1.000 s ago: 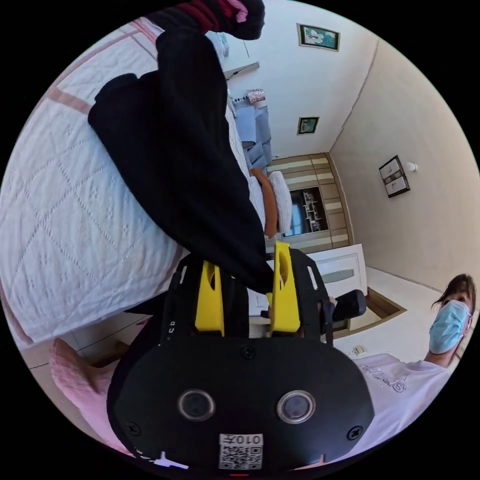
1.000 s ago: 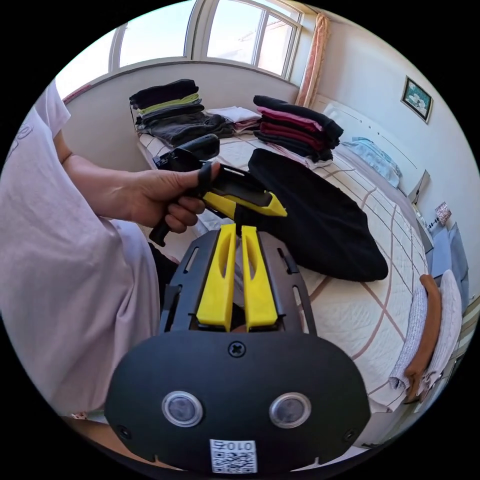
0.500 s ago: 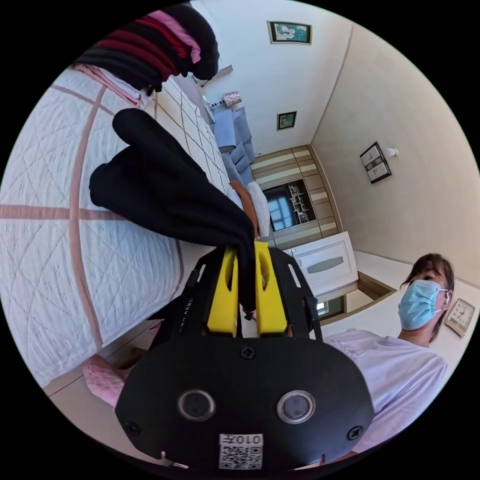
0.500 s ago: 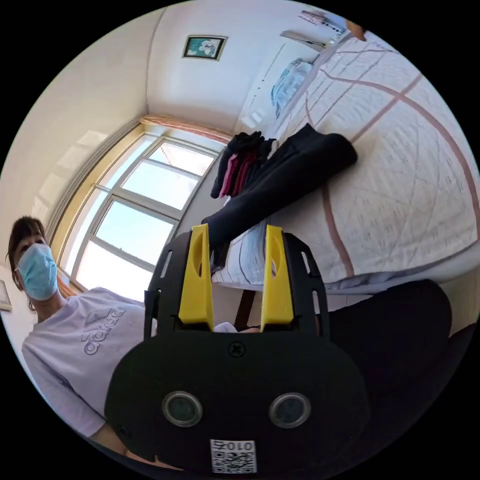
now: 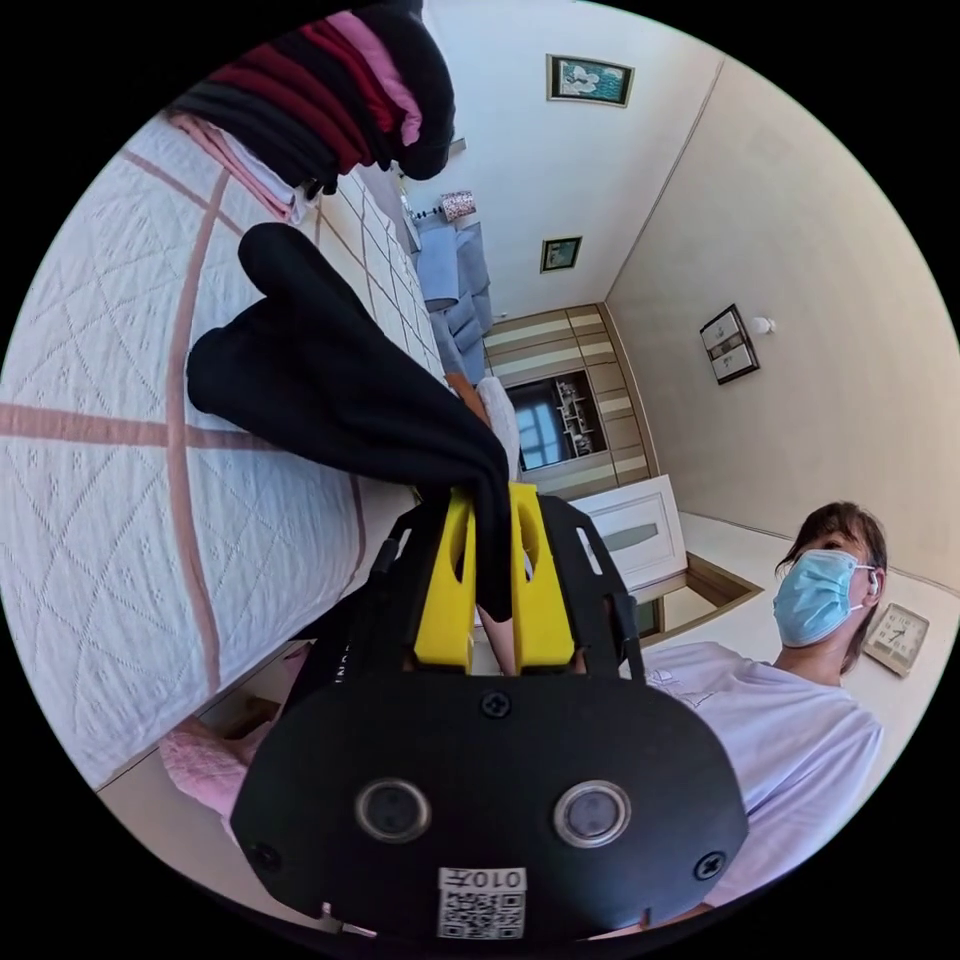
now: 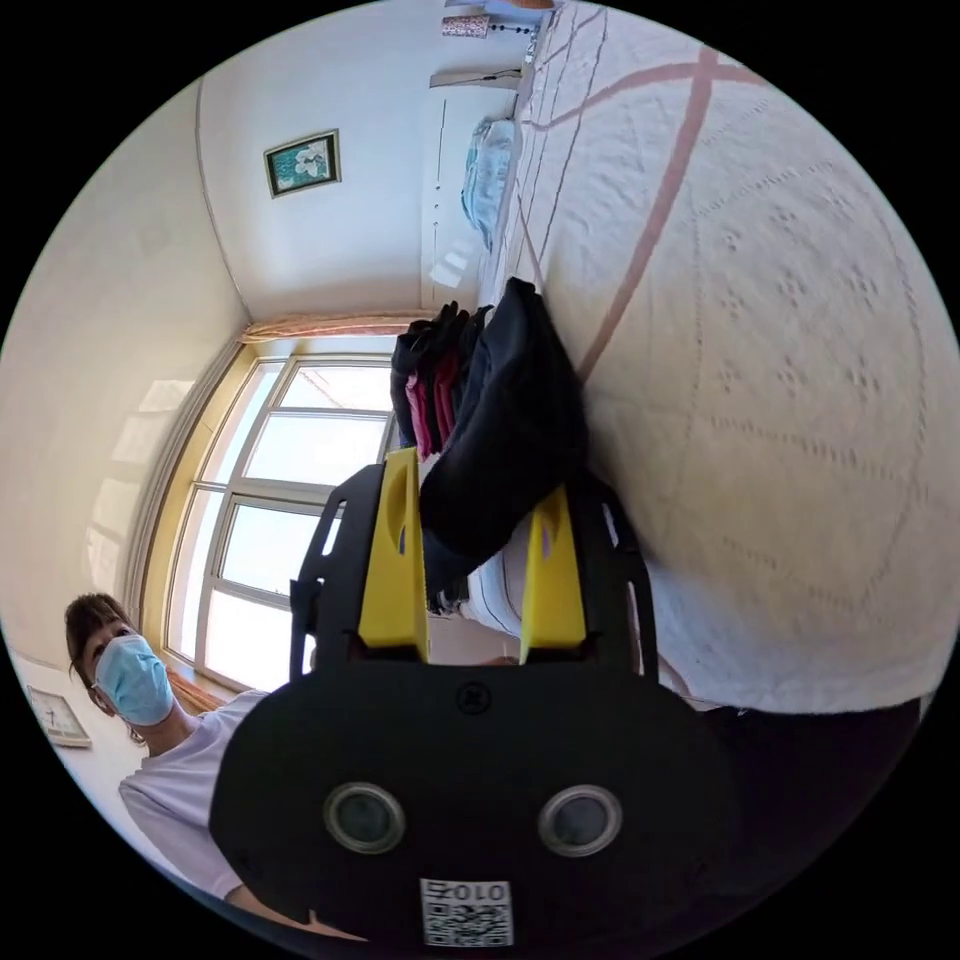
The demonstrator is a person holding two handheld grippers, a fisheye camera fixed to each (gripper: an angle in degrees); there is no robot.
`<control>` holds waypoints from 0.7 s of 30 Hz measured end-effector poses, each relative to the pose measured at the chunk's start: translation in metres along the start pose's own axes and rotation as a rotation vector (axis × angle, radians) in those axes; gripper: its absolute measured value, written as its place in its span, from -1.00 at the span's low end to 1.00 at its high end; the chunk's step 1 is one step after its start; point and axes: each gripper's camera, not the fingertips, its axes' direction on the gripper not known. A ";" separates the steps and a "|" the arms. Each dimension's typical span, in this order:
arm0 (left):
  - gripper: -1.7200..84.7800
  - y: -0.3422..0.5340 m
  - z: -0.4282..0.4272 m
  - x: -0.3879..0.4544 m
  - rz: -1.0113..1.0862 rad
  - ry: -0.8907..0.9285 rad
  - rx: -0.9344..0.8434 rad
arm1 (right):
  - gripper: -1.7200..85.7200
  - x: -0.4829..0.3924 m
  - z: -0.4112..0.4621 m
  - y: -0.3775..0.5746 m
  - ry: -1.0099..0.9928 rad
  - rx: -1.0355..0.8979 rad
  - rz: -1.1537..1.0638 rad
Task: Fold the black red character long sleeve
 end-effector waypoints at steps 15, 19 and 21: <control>-0.81 0.022 0.050 -0.044 -0.142 -0.119 -0.103 | -0.78 0.023 0.004 0.034 0.107 -0.177 -0.063; -0.81 -0.006 0.073 -0.003 0.004 -0.196 -0.171 | -0.78 -0.010 -0.014 0.071 0.054 -0.161 -0.158; -0.81 -0.036 0.097 0.046 0.164 -0.241 -0.253 | -0.78 -0.033 -0.030 0.092 0.052 -0.135 -0.211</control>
